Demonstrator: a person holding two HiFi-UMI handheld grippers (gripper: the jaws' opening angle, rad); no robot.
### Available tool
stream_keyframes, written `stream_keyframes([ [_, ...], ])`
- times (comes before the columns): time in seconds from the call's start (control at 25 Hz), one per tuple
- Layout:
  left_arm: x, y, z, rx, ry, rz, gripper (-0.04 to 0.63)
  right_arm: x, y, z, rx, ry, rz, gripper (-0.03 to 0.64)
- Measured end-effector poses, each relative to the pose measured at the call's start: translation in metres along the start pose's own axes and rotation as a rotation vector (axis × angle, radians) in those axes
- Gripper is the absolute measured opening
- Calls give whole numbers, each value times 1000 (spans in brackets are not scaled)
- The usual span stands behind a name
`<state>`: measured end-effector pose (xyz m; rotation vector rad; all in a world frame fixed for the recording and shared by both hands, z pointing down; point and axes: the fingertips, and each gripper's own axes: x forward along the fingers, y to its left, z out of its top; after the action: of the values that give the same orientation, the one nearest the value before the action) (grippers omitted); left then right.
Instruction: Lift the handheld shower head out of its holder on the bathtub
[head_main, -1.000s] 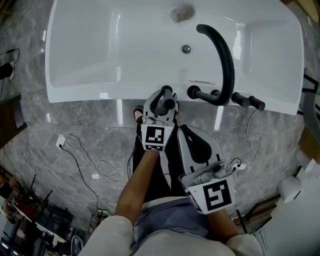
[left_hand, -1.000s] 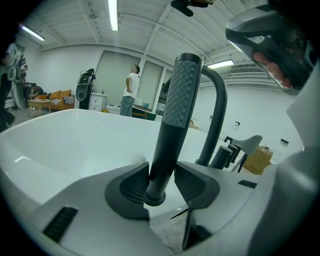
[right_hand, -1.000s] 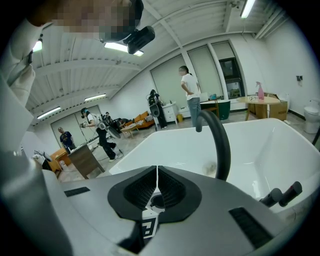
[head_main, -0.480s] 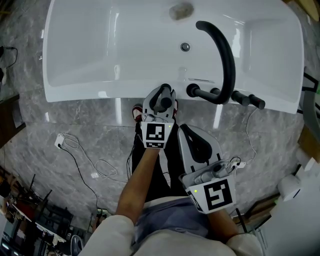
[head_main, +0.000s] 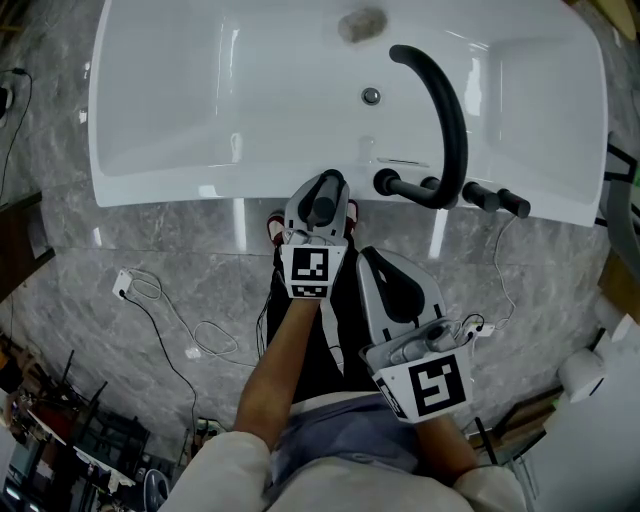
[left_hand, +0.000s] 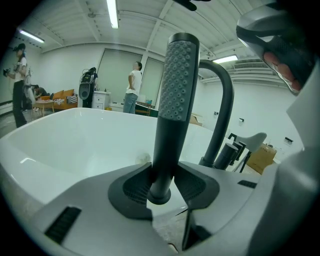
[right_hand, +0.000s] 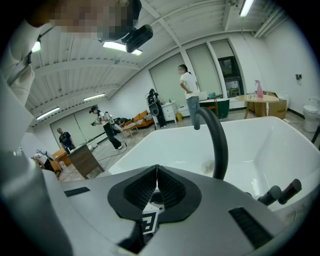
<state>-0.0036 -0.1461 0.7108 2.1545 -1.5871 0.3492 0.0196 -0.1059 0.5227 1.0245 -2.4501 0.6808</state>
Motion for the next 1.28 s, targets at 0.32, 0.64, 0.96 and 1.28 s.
stream_keyframes([
  [0.32, -2, -1, 12, 31, -1, -18, 141, 0, -1, 0, 6, 0, -1, 20],
  [0.64, -5, -6, 21, 36, -1, -22, 141, -3, -4, 5, 4, -9, -3, 20],
  [0.96, -17, -8, 47, 11, -34, -10, 141, -5, -3, 16, -3, -22, 5, 20],
  [1.28, -26, -10, 65, 22, -41, -18, 141, -10, -2, 24, -28, -25, 14, 20],
])
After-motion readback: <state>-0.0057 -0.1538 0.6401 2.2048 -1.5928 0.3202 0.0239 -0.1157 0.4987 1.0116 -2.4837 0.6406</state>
